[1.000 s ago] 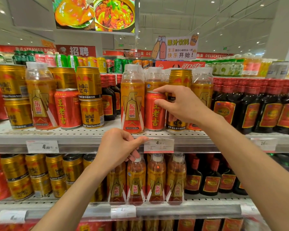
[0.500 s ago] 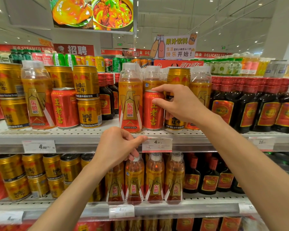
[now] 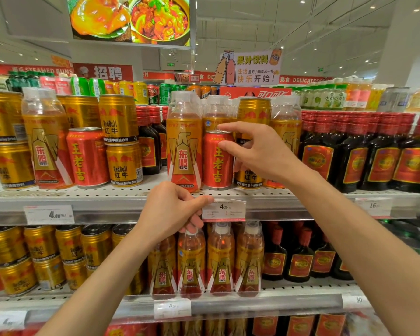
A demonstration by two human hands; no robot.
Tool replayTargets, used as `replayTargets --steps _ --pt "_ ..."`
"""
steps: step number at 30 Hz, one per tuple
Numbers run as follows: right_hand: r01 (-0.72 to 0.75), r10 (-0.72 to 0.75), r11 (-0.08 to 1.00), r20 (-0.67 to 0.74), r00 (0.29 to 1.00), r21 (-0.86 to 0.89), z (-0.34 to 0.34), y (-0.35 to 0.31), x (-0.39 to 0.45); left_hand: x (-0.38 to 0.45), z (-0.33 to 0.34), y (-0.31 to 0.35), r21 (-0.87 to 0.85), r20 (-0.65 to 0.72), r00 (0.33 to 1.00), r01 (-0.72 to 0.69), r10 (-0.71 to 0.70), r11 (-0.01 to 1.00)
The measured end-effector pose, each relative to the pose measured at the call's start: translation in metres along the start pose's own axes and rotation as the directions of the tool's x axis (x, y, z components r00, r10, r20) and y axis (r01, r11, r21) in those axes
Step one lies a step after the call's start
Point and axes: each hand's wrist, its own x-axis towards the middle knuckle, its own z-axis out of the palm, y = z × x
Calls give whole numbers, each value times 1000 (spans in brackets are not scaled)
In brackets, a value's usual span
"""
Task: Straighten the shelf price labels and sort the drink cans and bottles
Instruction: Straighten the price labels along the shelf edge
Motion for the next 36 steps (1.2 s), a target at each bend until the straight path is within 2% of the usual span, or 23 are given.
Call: replayTargets --steps 4,7,9,13,16,18,28,36 --pt "42 -29 998 -220 975 57 -19 3 -3 -1 0 0 -5 1 1000 -2 2 1000" --pt "94 -84 996 -395 915 4 -31 9 1 -1 0 1 -1 -3 1000 7 -7 1000" --pt "89 -91 996 -440 893 -26 -35 13 4 -2 0 2 -1 -3 1000 10 -10 1000" --pt "0 -28 997 -361 932 -77 -41 18 9 -4 -1 3 3 -3 1000 5 -5 1000" --pt "-95 87 995 -222 971 -29 -44 20 13 -4 -1 3 5 -7 1000 0 0 1000" --pt "-110 109 994 -181 977 6 -47 21 15 -5 -1 3 4 -6 1000 -5 5 1000" --pt "-83 86 996 -197 977 25 -45 23 18 -5 -1 5 23 -8 1000 -6 7 1000" --pt "-73 64 997 -212 975 -37 -42 26 15 -6 1 7 23 4 1000 -23 23 999"
